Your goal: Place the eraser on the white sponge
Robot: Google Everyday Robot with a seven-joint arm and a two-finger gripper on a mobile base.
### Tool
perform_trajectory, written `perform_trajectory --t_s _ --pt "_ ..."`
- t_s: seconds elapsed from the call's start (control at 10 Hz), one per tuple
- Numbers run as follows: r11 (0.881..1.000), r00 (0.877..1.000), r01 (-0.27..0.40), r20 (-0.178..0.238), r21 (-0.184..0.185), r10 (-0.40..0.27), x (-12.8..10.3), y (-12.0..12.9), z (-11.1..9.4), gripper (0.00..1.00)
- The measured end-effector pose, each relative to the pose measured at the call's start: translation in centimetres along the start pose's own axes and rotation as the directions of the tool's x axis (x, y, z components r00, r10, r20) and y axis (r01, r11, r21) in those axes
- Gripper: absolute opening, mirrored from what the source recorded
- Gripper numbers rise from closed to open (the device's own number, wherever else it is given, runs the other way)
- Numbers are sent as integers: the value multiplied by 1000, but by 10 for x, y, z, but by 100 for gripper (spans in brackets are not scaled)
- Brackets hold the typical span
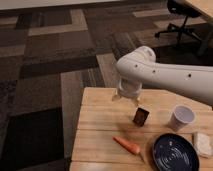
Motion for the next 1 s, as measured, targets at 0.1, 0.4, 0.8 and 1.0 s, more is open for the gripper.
perform_trajectory --t_s 0.1,0.4,0.8,1.0 --pt "995 995 -99 0 13 99 5 -14 1 65" --pt "971 972 -236 -5 47 237 14 -36 9 65" --pt "969 969 -235 -55 75 239 22 -52 15 65" --pt "976 977 -199 -62 82 205 15 -63 12 65"
